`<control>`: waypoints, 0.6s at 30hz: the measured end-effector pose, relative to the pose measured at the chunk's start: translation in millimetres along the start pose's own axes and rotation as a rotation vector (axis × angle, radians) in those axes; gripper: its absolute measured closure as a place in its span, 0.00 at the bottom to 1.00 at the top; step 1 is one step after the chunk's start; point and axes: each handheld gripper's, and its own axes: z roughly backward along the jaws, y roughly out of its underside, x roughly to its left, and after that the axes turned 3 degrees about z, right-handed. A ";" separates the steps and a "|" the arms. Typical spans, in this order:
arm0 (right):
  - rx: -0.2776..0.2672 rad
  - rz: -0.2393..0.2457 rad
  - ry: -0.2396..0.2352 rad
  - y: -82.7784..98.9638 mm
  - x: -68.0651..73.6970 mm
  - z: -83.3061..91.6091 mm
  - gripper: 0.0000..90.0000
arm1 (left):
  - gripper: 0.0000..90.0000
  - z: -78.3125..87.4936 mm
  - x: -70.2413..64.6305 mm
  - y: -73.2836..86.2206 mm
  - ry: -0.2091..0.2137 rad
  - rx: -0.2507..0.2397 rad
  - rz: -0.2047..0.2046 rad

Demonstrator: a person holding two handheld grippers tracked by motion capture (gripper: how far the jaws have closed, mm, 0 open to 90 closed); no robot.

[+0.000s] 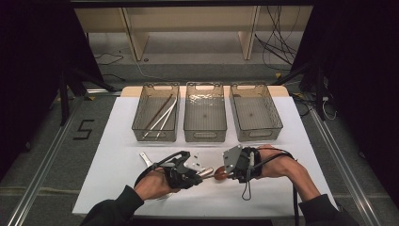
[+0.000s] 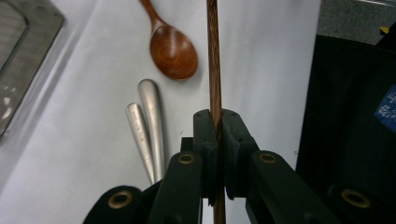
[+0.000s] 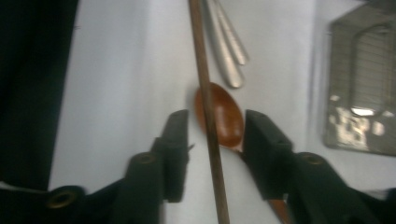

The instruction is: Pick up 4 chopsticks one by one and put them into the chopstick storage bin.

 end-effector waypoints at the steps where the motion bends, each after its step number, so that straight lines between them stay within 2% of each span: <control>1: -0.012 -0.015 0.014 0.8 -0.7 1.5 0.59 | 0.95 1.7 2.8 1.9 0.000 0.003 0.006; 5: -0.071 -0.102 0.081 5.0 -2.7 6.7 0.48 | 0.95 10.5 14.4 10.6 -0.041 -0.022 0.055; 8: -0.125 -0.212 0.156 9.7 -3.9 8.0 0.44 | 0.95 16.8 24.1 16.9 -0.072 -0.048 0.099; 11: -0.193 -0.297 0.204 17.0 -7.3 10.7 0.41 | 0.95 21.2 34.0 23.3 -0.101 -0.063 0.142; 13: -0.246 -0.386 0.225 22.1 -8.9 12.2 0.41 | 0.95 23.7 39.6 27.2 -0.106 -0.073 0.172; 18: -0.317 -0.559 0.285 33.8 -8.0 13.8 0.38 | 0.95 30.2 50.7 33.8 -0.125 -0.113 0.244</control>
